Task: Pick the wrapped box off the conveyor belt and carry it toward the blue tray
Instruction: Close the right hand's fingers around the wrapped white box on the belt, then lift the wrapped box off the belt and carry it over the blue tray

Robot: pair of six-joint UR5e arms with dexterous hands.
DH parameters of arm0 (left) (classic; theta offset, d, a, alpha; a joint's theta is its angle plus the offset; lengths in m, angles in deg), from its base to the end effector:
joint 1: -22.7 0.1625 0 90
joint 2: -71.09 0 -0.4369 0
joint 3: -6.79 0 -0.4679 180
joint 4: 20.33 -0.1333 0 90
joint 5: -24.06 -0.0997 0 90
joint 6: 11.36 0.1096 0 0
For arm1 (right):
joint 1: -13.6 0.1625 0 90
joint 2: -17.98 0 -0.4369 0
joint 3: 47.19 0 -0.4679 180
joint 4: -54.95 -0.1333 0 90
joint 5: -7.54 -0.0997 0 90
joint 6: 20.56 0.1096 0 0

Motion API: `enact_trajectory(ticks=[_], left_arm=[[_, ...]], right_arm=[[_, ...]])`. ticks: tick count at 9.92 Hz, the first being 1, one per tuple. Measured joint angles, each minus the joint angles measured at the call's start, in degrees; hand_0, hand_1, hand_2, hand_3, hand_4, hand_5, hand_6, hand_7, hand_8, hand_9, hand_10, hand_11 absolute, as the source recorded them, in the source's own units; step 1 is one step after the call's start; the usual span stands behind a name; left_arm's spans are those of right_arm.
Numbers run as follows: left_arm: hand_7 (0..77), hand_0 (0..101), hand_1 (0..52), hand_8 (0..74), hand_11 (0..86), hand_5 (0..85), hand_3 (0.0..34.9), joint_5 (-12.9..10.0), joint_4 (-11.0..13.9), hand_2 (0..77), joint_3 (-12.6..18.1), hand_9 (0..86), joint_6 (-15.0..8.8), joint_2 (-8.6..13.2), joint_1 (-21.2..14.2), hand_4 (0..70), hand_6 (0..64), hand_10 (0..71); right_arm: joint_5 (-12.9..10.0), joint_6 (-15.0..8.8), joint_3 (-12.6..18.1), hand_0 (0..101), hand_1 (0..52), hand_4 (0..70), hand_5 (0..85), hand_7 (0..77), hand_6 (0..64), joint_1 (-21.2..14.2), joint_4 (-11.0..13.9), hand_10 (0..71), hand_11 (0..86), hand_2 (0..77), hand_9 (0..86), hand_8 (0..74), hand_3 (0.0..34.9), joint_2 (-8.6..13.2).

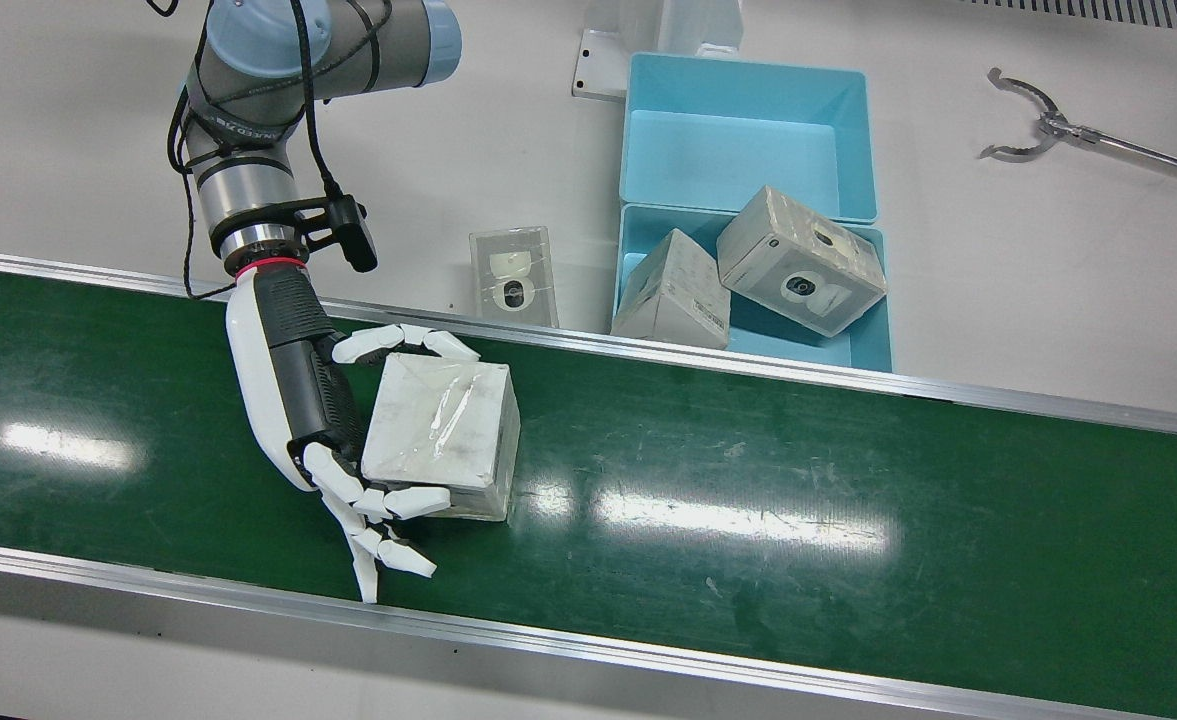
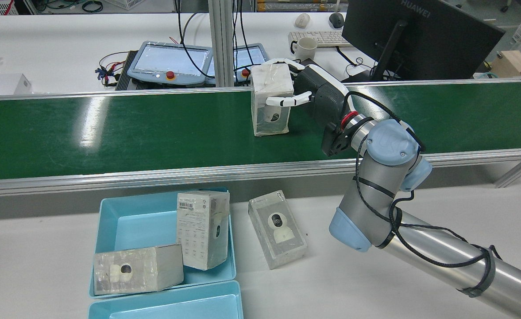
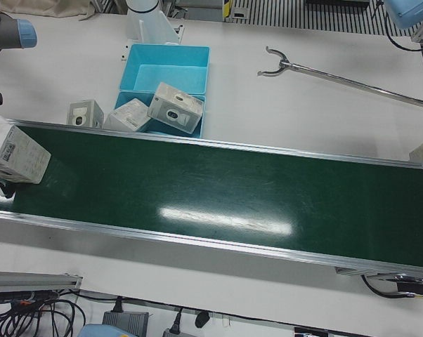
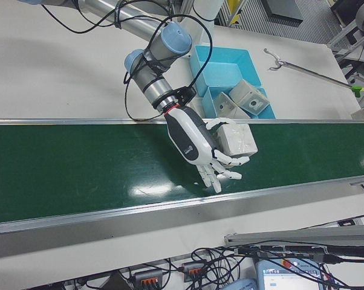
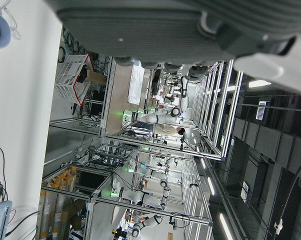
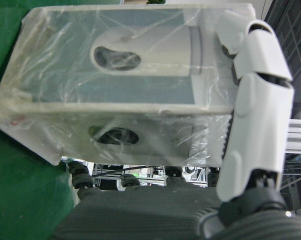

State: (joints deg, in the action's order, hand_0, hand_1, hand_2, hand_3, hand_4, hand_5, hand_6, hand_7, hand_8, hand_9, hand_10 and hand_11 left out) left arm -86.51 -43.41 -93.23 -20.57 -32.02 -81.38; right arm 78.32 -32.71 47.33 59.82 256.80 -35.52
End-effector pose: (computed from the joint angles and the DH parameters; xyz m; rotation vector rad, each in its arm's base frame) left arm -0.2457 -0.5900 0.5038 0.3000 -2.1785 2.1967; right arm -0.3921 -0.6539 0.2668 -0.3622 -2.2998 1.6352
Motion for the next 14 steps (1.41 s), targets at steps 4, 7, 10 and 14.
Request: enact_trajectory(ticks=[4, 7, 10, 14], left_arm=[[0.5, 0, 0.0, 0.5, 0.0, 0.5, 0.0, 0.0, 0.0, 0.5, 0.0, 0.5, 0.0, 0.0, 0.0, 0.0, 0.0, 0.5], [0.5, 0, 0.0, 0.5, 0.0, 0.5, 0.0, 0.0, 0.0, 0.5, 0.0, 0.0, 0.0, 0.0, 0.0, 0.0, 0.0, 0.0], [0.5, 0, 0.0, 0.0, 0.0, 0.5, 0.0, 0.0, 0.0, 1.1, 0.0, 0.0, 0.0, 0.0, 0.0, 0.0, 0.0, 0.5], [0.5, 0, 0.0, 0.0, 0.0, 0.5, 0.0, 0.0, 0.0, 1.1, 0.0, 0.5, 0.0, 0.0, 0.0, 0.0, 0.0, 0.0]], right_arm=[[-0.06, 0.6, 0.96, 45, 14.2, 22.4, 32.7, 24.5, 3.8, 0.14, -0.24, 15.8, 24.0, 34.4, 12.0, 4.9, 31.2, 0.62], [-2.44, 0.71, 5.65, 44, 13.6, 22.4, 32.7, 24.5, 5.5, -0.57, -0.23, 15.8, 24.0, 34.4, 12.5, 4.9, 30.3, 1.95], [-6.08, 0.47, 11.27, 44, 13.1, 22.4, 32.7, 30.0, 7.6, -6.21, 0.12, 12.0, 20.7, 34.9, 11.4, 3.3, 30.3, 2.13], [-13.64, -2.12, 17.42, 45, 13.1, 22.9, 30.5, 30.0, 7.1, -19.16, 0.53, 10.9, 18.5, 34.9, 9.8, 3.3, 30.2, 2.89]])
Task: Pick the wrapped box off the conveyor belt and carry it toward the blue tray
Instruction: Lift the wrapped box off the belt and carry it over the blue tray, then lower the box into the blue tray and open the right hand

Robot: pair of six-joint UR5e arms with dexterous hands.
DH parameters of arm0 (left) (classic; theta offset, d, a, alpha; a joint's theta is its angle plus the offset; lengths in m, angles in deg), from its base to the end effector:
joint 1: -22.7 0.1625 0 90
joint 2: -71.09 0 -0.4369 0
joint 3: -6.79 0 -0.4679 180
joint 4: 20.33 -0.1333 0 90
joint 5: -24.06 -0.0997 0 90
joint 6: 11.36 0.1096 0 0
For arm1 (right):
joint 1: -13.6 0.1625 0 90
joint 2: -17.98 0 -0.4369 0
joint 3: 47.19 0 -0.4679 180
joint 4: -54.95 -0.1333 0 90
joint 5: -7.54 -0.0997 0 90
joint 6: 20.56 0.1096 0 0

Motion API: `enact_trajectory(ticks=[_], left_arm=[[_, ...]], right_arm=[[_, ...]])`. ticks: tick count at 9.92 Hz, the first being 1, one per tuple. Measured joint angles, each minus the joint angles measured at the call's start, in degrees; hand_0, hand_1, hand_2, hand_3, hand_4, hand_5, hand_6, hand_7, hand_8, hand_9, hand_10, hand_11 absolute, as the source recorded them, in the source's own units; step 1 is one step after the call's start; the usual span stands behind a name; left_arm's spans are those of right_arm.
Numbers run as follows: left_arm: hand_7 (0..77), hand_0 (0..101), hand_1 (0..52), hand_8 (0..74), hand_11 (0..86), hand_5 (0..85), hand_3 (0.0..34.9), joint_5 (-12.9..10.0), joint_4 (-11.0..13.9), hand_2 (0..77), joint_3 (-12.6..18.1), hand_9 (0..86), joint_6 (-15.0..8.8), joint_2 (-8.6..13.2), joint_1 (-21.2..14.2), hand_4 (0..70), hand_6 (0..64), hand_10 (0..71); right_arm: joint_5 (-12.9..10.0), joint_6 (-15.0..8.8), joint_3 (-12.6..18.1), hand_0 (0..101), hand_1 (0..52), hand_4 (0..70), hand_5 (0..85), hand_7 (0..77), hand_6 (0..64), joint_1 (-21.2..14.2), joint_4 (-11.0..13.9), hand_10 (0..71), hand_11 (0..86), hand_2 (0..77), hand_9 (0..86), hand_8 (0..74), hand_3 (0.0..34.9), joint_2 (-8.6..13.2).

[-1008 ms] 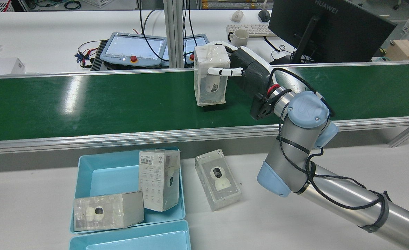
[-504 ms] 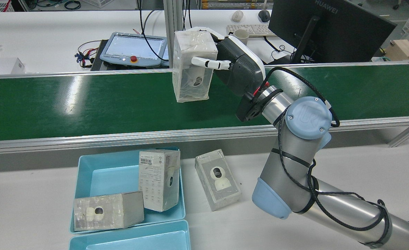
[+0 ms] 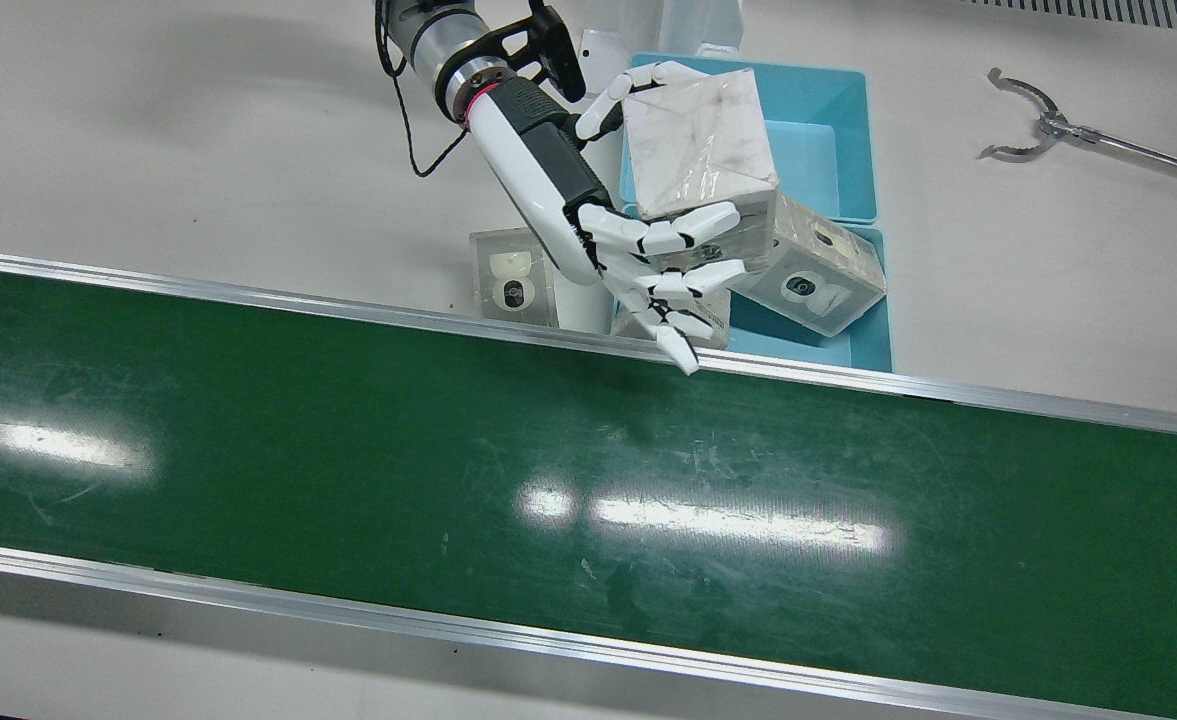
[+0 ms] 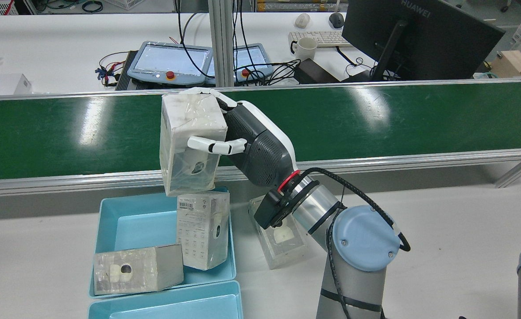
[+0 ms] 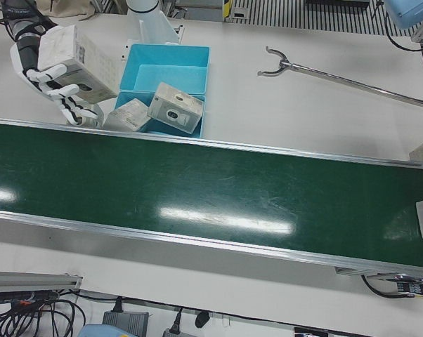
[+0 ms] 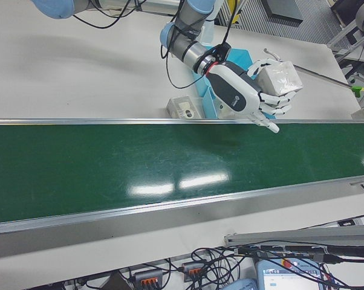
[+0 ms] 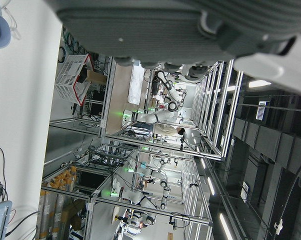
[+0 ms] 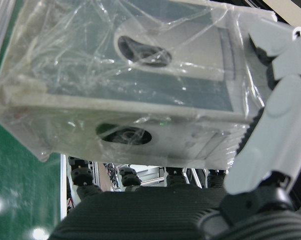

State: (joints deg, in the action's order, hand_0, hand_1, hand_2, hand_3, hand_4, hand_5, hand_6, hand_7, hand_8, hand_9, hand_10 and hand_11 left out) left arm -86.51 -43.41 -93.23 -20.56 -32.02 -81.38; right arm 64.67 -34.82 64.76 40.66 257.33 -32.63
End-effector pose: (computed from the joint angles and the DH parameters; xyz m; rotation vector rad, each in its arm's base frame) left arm -0.2457 -0.5900 0.5038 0.2998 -2.1786 2.1968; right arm -0.4786 -0.4610 0.1092 -0.7445 -2.5419 1.4612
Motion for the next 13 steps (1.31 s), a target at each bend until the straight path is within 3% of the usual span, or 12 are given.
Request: enact_trajectory(ticks=[1, 4, 7, 8, 9, 10, 11, 12, 13], left_arm=[[0.5, 0, 0.0, 0.0, 0.0, 0.5, 0.0, 0.0, 0.0, 1.1, 0.0, 0.5, 0.0, 0.0, 0.0, 0.0, 0.0, 0.0], [0.5, 0, 0.0, 0.5, 0.0, 0.5, 0.0, 0.0, 0.0, 0.5, 0.0, 0.0, 0.0, 0.0, 0.0, 0.0, 0.0, 0.5], [0.5, 0, 0.0, 0.5, 0.0, 0.5, 0.0, 0.0, 0.0, 1.1, 0.0, 0.0, 0.0, 0.0, 0.0, 0.0, 0.0, 0.5], [0.5, 0, 0.0, 0.5, 0.0, 0.5, 0.0, 0.0, 0.0, 1.1, 0.0, 0.5, 0.0, 0.0, 0.0, 0.0, 0.0, 0.5], [0.5, 0, 0.0, 0.5, 0.0, 0.5, 0.0, 0.0, 0.0, 1.1, 0.0, 0.5, 0.0, 0.0, 0.0, 0.0, 0.0, 0.5], [0.5, 0, 0.0, 0.5, 0.0, 0.5, 0.0, 0.0, 0.0, 1.1, 0.0, 0.5, 0.0, 0.0, 0.0, 0.0, 0.0, 0.5], [0.5, 0, 0.0, 0.5, 0.0, 0.5, 0.0, 0.0, 0.0, 0.5, 0.0, 0.0, 0.0, 0.0, 0.0, 0.0, 0.0, 0.0], [0.5, 0, 0.0, 0.5, 0.0, 0.5, 0.0, 0.0, 0.0, 0.5, 0.0, 0.0, 0.0, 0.0, 0.0, 0.0, 0.0, 0.0], [0.5, 0, 0.0, 0.5, 0.0, 0.5, 0.0, 0.0, 0.0, 1.1, 0.0, 0.0, 0.0, 0.0, 0.0, 0.0, 0.0, 0.5]], right_arm=[[-1.13, -1.0, 0.57, 46, 13.1, 22.9, 32.2, 28.9, 6.5, -2.61, 0.0, 10.9, 16.4, 34.9, 6.5, 0.0, 30.2, 0.03], [-2.89, -3.63, 0.68, 46, 13.1, 22.9, 32.7, 21.3, 3.8, -8.15, -0.14, 6.5, 9.8, 34.9, 2.7, 0.0, 30.4, 0.11], [-3.12, -4.3, 0.57, 45, 13.6, 22.9, 32.7, 19.1, 1.1, -9.2, -0.08, 4.9, 8.2, 32.2, 2.2, 0.0, 30.2, -0.29], [-3.11, -4.33, 0.56, 47, 20.2, 22.9, 32.7, 18.5, 0.0, -9.21, -0.04, 4.9, 8.2, 26.7, 2.2, 0.0, 30.1, -0.44], [-3.1, -4.33, 0.61, 47, 18.5, 22.9, 32.7, 18.5, 0.0, -9.17, 0.05, 1.1, 5.4, 26.7, 2.2, 0.0, 30.0, -0.6], [-3.09, -4.28, 0.65, 47, 18.5, 25.1, 33.3, 16.9, 0.0, -9.06, 0.13, 4.4, 6.5, 26.7, 2.2, 0.0, 30.0, -0.71], [-3.09, -4.27, 0.68, 47, 14.2, 14.2, 20.7, 16.9, 0.0, -8.97, 0.17, 2.7, 6.5, 22.9, 2.2, 0.0, 31.5, -0.76], [-3.09, -4.26, 0.7, 47, 16.9, 16.9, 8.7, 16.9, 0.0, -8.92, 0.19, 3.3, 7.6, 22.9, 2.2, 0.0, 31.6, -0.78], [-3.09, -4.27, 0.71, 47, 16.9, 16.9, 8.7, 16.9, 0.0, -8.84, 0.21, 3.3, 7.6, 22.9, 2.2, 0.0, 31.6, -0.79]])
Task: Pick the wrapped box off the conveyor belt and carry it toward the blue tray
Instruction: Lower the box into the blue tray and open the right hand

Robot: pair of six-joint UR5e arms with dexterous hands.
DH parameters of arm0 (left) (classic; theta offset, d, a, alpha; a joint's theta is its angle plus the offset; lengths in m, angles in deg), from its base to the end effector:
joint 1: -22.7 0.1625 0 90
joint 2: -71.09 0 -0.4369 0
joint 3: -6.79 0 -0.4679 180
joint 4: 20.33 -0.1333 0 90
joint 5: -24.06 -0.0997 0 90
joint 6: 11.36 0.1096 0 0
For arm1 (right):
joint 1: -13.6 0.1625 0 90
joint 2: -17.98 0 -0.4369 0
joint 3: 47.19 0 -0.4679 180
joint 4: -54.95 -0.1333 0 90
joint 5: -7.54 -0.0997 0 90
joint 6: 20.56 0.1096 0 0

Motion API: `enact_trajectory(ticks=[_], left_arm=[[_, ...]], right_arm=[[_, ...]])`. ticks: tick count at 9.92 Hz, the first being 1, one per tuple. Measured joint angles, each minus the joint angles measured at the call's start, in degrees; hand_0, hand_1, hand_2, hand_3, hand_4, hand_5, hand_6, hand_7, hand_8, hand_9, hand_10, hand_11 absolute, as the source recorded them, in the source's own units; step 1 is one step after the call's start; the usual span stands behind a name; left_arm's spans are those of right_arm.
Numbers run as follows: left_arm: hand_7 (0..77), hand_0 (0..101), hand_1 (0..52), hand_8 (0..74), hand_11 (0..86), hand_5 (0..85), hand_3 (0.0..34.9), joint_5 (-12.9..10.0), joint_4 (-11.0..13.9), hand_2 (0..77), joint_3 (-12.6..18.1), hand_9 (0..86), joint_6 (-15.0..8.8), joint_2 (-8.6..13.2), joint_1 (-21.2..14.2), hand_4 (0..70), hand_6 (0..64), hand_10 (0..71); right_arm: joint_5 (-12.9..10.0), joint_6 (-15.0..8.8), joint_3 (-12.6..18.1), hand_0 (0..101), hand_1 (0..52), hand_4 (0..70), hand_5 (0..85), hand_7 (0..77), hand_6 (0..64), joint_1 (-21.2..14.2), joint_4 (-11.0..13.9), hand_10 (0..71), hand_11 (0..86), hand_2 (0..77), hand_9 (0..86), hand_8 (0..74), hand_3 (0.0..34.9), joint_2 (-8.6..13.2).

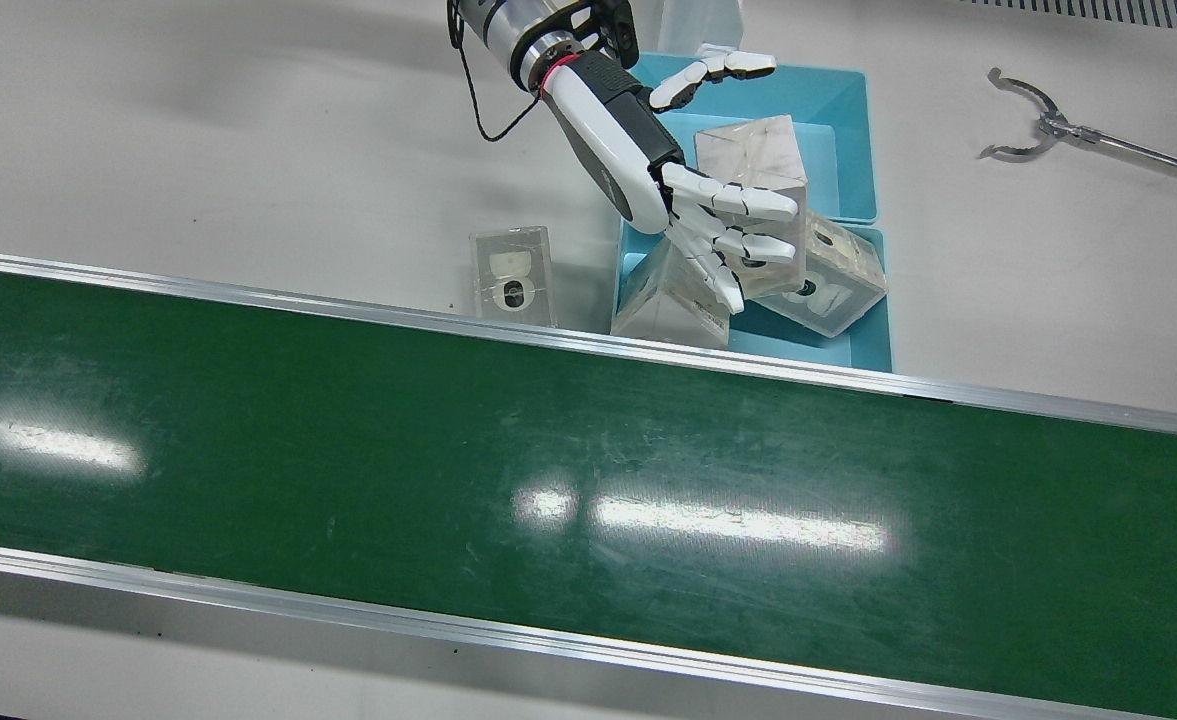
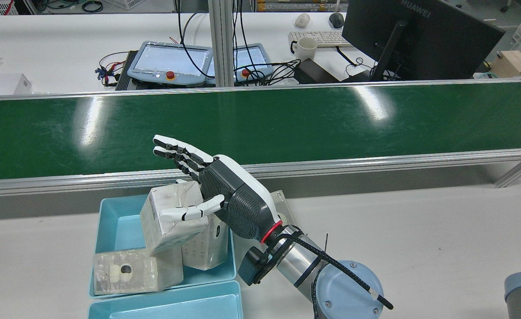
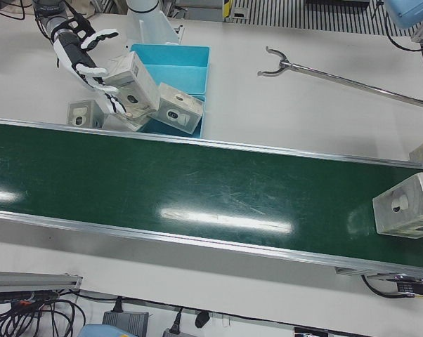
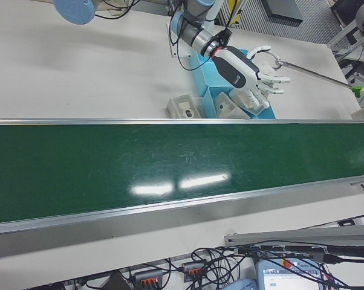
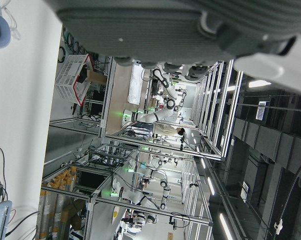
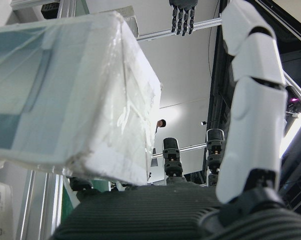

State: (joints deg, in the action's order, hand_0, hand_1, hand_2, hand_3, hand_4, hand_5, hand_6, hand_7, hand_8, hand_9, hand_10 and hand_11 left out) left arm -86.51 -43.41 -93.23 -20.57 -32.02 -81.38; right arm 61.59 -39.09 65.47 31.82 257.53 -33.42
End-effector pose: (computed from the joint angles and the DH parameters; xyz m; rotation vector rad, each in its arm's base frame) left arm -0.2457 -0.5900 0.5038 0.3000 -2.1785 2.1967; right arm -0.5358 -0.3844 0.1161 -0.7846 -2.4486 1.4451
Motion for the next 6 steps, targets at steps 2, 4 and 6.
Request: enact_trajectory(ticks=[2, 4, 6], left_arm=[[0.5, 0, 0.0, 0.5, 0.0, 0.5, 0.0, 0.0, 0.0, 0.5, 0.0, 0.0, 0.0, 0.0, 0.0, 0.0, 0.0, 0.5], [0.5, 0, 0.0, 0.5, 0.0, 0.5, 0.0, 0.0, 0.0, 0.5, 0.0, 0.0, 0.0, 0.0, 0.0, 0.0, 0.0, 0.5], [0.5, 0, 0.0, 0.5, 0.0, 0.5, 0.0, 0.0, 0.0, 1.1, 0.0, 0.0, 0.0, 0.0, 0.0, 0.0, 0.0, 0.0]], right_arm=[[0.0, -0.01, 0.0, 48, 16.9, 16.9, 13.1, 16.9, 0.0, 0.24, 0.0, 4.4, 6.0, 19.6, 2.2, 0.0, 30.3, -0.07], [0.12, 0.07, 0.1, 47, 15.8, 18.0, 17.5, 16.9, 0.0, 1.16, 0.0, 4.4, 6.0, 20.7, 2.2, 0.0, 30.4, -0.07], [0.81, 0.17, 0.4, 47, 15.8, 18.0, 17.5, 16.9, 0.0, 5.44, 0.16, 2.7, 6.0, 20.7, 2.2, 0.0, 30.4, -0.67]])
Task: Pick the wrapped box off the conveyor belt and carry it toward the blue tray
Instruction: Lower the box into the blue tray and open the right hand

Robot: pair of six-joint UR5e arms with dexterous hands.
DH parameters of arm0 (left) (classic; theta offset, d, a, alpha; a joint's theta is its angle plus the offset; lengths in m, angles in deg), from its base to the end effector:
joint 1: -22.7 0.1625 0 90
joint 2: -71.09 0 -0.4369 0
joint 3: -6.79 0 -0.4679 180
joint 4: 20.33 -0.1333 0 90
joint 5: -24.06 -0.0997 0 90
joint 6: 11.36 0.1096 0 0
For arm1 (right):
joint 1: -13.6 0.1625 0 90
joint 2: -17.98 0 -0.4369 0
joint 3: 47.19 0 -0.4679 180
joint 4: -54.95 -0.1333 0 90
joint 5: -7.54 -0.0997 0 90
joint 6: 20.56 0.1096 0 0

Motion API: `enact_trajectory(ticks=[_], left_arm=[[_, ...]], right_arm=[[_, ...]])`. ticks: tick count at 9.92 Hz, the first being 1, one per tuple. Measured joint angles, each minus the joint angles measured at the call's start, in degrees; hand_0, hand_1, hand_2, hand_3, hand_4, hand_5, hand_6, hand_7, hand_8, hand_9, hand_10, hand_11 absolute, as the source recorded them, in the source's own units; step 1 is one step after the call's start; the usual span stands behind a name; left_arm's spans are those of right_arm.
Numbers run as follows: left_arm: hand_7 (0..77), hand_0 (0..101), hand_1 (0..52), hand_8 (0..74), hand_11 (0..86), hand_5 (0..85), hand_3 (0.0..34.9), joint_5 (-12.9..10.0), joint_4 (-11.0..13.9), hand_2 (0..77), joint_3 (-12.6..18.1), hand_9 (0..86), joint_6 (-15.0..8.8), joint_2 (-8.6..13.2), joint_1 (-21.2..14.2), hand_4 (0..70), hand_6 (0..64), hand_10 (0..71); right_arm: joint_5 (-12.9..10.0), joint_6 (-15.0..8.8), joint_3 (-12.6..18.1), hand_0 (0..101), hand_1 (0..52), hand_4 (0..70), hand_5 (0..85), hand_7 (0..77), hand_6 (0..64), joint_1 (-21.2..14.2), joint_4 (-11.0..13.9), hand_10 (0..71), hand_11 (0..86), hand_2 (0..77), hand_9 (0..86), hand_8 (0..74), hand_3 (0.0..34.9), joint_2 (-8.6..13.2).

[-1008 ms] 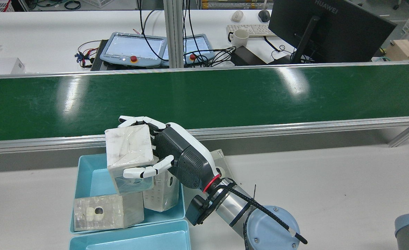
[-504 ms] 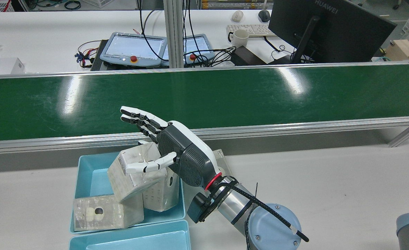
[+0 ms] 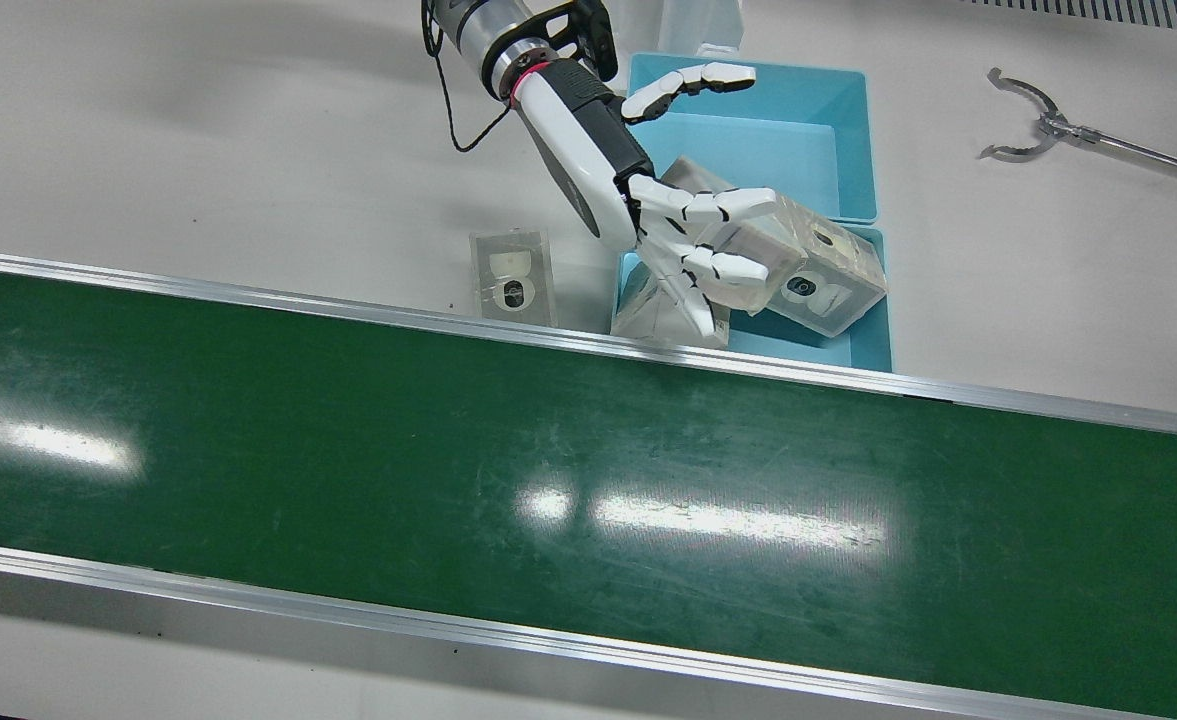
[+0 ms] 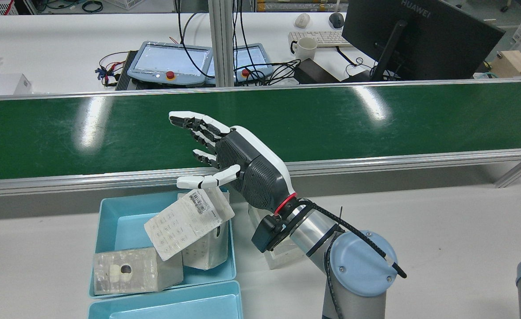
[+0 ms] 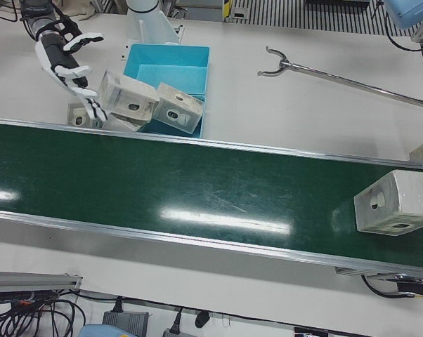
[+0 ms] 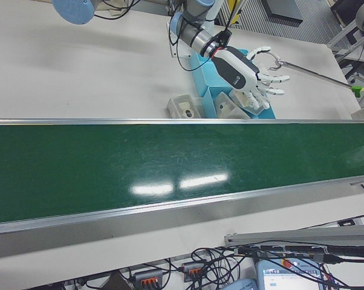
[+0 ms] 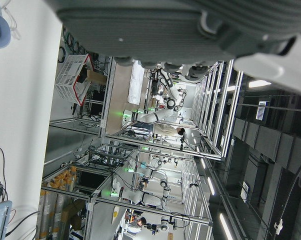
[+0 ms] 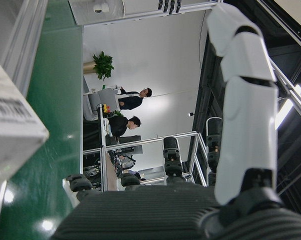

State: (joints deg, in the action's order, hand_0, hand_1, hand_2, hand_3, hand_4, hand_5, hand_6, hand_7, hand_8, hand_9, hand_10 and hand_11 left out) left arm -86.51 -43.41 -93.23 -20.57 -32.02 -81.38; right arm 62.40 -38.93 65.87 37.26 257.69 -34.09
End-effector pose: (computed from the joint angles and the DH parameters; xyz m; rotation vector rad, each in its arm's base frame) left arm -0.2457 -0.5900 0.5038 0.3000 -2.1785 2.1967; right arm -0.4960 -0.4317 0.1207 -0.6831 -2.5049 1.4673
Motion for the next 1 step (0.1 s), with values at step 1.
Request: enact_trajectory(ticks=[1], left_arm=[[0.5, 0, 0.0, 0.5, 0.0, 0.5, 0.0, 0.0, 0.0, 1.1, 0.0, 0.0, 0.0, 0.0, 0.0, 0.0, 0.0, 0.5]], right_arm=[[0.39, 0.06, 0.21, 48, 16.9, 19.6, 19.6, 17.5, 0.0, 2.52, 0.02, 2.7, 4.4, 21.8, 2.2, 0.0, 30.3, -0.86]])
